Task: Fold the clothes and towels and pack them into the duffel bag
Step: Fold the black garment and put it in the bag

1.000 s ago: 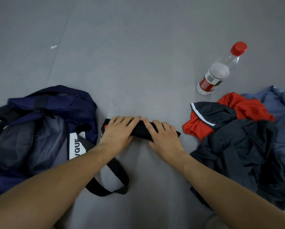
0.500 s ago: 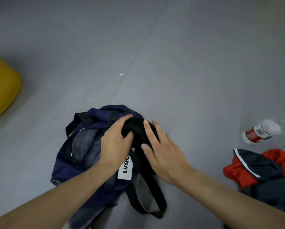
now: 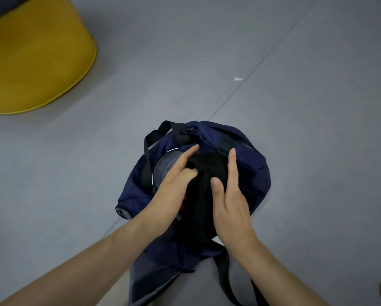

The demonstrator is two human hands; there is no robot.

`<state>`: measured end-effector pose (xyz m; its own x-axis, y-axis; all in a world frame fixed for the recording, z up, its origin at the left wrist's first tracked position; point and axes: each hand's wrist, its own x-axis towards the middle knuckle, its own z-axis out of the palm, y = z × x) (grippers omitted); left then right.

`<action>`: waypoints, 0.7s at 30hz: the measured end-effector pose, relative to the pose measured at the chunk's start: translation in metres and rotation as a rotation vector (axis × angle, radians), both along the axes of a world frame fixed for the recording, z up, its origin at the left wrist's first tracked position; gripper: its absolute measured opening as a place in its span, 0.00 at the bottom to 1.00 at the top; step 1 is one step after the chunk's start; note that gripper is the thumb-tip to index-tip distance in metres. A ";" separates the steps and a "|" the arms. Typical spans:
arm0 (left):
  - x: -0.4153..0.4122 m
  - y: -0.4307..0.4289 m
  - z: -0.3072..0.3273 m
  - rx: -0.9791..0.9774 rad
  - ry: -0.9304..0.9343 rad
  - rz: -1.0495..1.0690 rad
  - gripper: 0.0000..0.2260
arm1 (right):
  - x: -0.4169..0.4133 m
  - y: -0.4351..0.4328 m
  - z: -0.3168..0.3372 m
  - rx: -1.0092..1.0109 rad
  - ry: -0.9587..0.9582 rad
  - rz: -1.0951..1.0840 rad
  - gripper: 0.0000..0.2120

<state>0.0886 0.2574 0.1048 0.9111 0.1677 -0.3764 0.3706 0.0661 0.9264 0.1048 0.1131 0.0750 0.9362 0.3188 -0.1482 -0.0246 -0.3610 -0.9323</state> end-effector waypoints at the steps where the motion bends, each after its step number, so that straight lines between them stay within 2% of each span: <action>1: -0.003 0.001 -0.001 0.004 0.004 -0.001 0.23 | -0.001 0.006 0.000 0.003 0.000 -0.020 0.29; 4: -0.014 0.006 -0.010 -0.003 -0.045 -0.007 0.32 | -0.007 0.023 0.004 0.077 0.047 0.003 0.27; 7: -0.019 0.019 -0.013 -0.078 -0.032 0.063 0.28 | -0.008 0.028 0.013 0.204 0.171 0.123 0.28; 10: -0.018 0.029 -0.016 -0.112 -0.017 0.036 0.24 | 0.000 0.015 0.019 0.254 0.289 0.205 0.31; 14: -0.016 0.032 -0.021 -0.012 -0.068 -0.055 0.27 | -0.005 -0.004 0.017 0.293 0.341 0.278 0.37; 18: -0.012 0.028 -0.033 0.025 -0.068 -0.091 0.30 | -0.016 -0.007 0.003 0.212 0.246 0.212 0.35; 21: -0.007 0.026 -0.042 0.278 0.014 -0.200 0.34 | -0.018 -0.008 -0.013 0.159 0.202 0.128 0.32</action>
